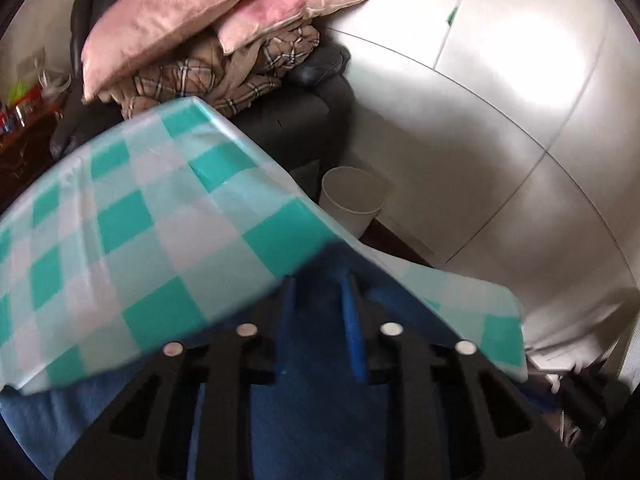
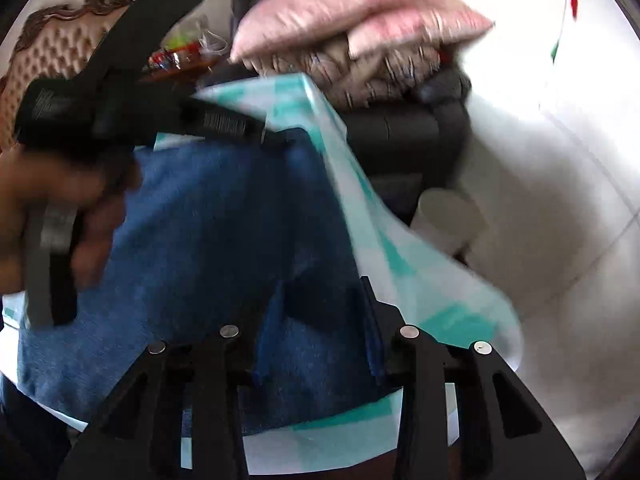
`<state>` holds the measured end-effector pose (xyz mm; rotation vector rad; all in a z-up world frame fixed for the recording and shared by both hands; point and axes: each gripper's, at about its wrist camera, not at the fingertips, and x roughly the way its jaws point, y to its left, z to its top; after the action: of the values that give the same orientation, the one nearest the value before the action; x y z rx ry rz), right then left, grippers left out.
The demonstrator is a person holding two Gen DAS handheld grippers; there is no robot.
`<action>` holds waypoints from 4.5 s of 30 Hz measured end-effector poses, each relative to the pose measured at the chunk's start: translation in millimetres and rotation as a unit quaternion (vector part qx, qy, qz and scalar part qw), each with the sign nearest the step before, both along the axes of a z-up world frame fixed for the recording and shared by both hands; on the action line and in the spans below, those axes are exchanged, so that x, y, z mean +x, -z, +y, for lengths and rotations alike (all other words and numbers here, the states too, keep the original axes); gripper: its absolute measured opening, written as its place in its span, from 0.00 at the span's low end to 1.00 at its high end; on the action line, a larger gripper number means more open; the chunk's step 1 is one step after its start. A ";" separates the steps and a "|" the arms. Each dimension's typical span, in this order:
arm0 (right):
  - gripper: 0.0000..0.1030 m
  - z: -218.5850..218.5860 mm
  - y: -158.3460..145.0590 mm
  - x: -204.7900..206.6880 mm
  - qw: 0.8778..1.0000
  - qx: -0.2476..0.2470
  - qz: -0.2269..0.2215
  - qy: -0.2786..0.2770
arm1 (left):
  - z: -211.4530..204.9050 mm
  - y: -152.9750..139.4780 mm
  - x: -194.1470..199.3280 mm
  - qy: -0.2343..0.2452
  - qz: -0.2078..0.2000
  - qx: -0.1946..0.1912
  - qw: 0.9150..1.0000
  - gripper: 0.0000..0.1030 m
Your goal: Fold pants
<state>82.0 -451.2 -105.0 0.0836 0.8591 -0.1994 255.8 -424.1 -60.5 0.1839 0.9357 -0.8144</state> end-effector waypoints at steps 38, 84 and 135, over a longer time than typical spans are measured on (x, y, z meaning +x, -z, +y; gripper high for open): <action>0.69 12.4 -14.8 26.2 0.999 -0.026 0.022 0.025 | 176.7 -13.7 -103.5 -0.144 -0.011 0.026 0.989 0.35; 0.80 16.5 -38.7 -45.6 0.998 -0.037 0.020 0.053 | 178.6 -33.1 -185.5 -0.161 -0.023 0.037 0.986 0.92; 0.81 20.3 -75.0 -77.1 0.997 -0.040 -0.010 0.065 | 177.5 -69.3 -205.5 -0.176 -0.049 0.020 0.983 0.98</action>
<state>4.9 -430.9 -30.0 0.0661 0.8246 -0.3537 50.3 -246.6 8.8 0.0879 0.8611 -0.4563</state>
